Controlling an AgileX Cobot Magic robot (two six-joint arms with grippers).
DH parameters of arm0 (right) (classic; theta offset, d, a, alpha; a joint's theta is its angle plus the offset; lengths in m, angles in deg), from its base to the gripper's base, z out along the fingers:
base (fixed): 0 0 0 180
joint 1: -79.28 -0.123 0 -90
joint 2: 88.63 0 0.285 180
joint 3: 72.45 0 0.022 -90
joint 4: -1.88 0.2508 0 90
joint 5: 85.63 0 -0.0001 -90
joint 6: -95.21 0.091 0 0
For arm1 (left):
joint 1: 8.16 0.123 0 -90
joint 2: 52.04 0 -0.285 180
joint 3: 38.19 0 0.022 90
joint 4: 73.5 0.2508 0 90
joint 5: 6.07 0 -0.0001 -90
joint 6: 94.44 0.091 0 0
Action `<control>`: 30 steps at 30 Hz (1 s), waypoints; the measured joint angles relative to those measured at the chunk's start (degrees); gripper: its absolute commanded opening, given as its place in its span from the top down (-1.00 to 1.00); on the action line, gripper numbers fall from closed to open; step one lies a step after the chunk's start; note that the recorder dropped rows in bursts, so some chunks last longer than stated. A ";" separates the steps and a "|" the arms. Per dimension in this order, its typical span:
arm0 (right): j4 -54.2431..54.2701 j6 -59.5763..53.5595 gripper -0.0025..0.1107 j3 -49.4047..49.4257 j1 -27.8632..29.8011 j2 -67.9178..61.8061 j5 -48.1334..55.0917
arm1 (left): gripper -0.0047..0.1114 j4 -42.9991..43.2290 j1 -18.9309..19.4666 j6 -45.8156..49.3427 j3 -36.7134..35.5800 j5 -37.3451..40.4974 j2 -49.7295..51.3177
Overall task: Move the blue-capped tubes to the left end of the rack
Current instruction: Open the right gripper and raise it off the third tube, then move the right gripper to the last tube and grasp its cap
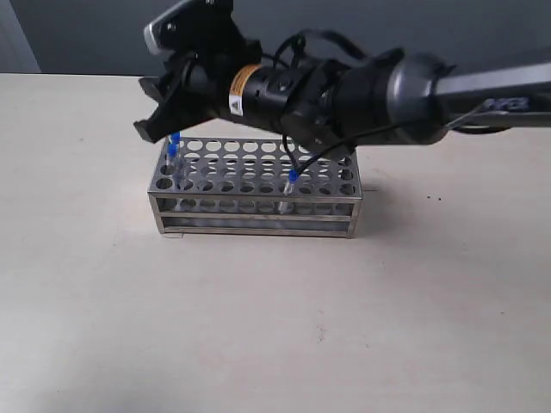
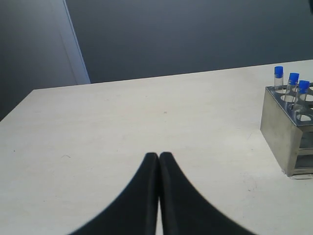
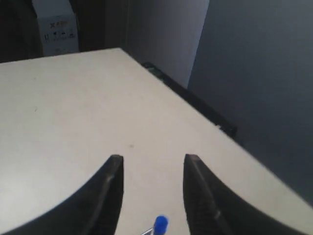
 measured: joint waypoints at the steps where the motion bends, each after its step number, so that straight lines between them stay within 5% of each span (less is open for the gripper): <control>1: 0.00 -0.73 0.26 0.00 0.40 1.80 1.01 | 0.91 0.00 0.00 0.00 0.00 0.00 0.00; 11: 8.72 -2.00 0.26 25.52 10.02 16.54 -14.01 | 0.91 0.00 0.00 0.00 0.00 0.00 0.00; 17: 10.82 -2.00 0.26 39.05 10.74 17.22 -22.42 | 0.91 0.00 0.00 0.00 0.00 0.00 0.00; 30: 10.91 1.46 0.26 41.04 10.74 9.53 -30.58 | 0.91 0.00 0.00 0.00 0.00 0.00 0.00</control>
